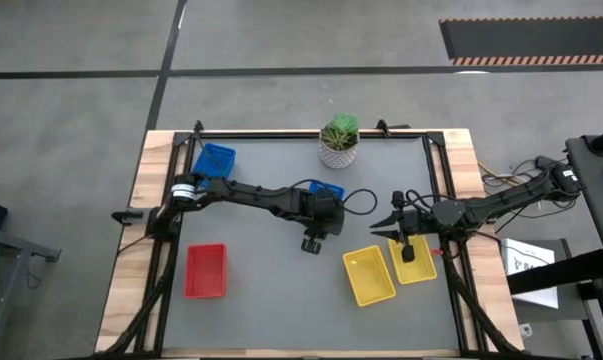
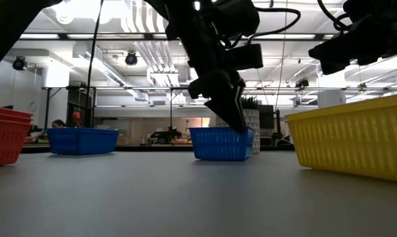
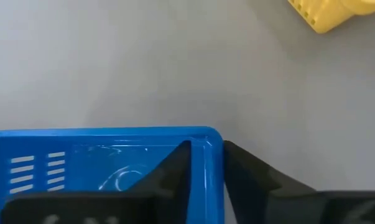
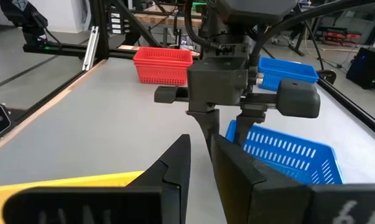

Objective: Stack baskets by color
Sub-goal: Stack the right blue bin on top of the left blue bin

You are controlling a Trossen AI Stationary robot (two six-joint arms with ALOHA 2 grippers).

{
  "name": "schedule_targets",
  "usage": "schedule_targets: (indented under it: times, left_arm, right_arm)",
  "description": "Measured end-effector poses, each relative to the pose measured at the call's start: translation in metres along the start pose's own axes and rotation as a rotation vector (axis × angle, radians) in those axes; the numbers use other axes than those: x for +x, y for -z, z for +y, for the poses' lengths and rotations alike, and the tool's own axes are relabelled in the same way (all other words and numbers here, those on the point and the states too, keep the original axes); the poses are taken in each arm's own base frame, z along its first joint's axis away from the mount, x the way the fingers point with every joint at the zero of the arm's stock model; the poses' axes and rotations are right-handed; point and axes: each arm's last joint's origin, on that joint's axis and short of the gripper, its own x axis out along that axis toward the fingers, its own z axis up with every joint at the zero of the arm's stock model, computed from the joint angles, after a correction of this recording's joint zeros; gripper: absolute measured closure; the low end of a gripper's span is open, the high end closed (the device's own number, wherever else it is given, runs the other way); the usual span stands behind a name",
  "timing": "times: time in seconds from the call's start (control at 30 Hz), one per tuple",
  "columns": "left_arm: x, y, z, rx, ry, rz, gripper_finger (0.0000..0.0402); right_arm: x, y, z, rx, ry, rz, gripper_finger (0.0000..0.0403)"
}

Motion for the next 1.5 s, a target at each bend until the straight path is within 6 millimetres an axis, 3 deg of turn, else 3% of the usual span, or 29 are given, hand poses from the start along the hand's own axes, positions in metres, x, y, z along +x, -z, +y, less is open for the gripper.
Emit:
schedule_targets:
  times: [0.13,0.3,0.63,0.77,0.93,1.1,1.2,1.3,1.5]
  left_arm:
    - [0.000,0.000,-0.001,0.000,-0.011,0.007,0.0384]
    - [-0.009,0.002,-0.009,0.033,-0.194,0.136,0.0399]
    - [-0.087,0.024,-0.023,0.072,-0.239,0.310,0.0400]
    - [-0.124,0.052,-0.026,0.136,-0.241,0.298,0.0401]
    - [-0.160,0.111,-0.027,0.118,-0.268,0.319,0.0401]
    - [-0.182,0.174,-0.027,0.030,-0.321,0.335,0.0401]
    - [-0.189,0.201,-0.028,-0.026,-0.356,0.320,0.0401]
    - [-0.197,0.218,-0.029,-0.070,-0.386,0.300,0.0401]
    - [-0.205,0.230,-0.030,-0.094,-0.415,0.278,0.0401]
  right_arm:
    - [0.000,0.000,0.000,0.000,0.000,0.000,0.0346]
    - [0.000,0.000,0.000,0.000,0.000,0.001,0.0346]
    - [0.000,0.004,0.000,-0.001,-0.001,0.030,0.0346]
    - [0.000,0.004,0.000,0.002,-0.001,0.029,0.0346]
    - [0.000,0.003,0.000,0.005,-0.002,0.025,0.0346]
    - [0.000,0.003,0.000,0.005,-0.002,0.022,0.0346]
    - [0.000,0.003,0.000,0.005,-0.001,0.019,0.0346]
    - [0.000,0.003,0.000,0.005,-0.001,0.020,0.0346]
    - [0.000,0.002,0.000,-0.002,-0.002,0.018,0.0346]
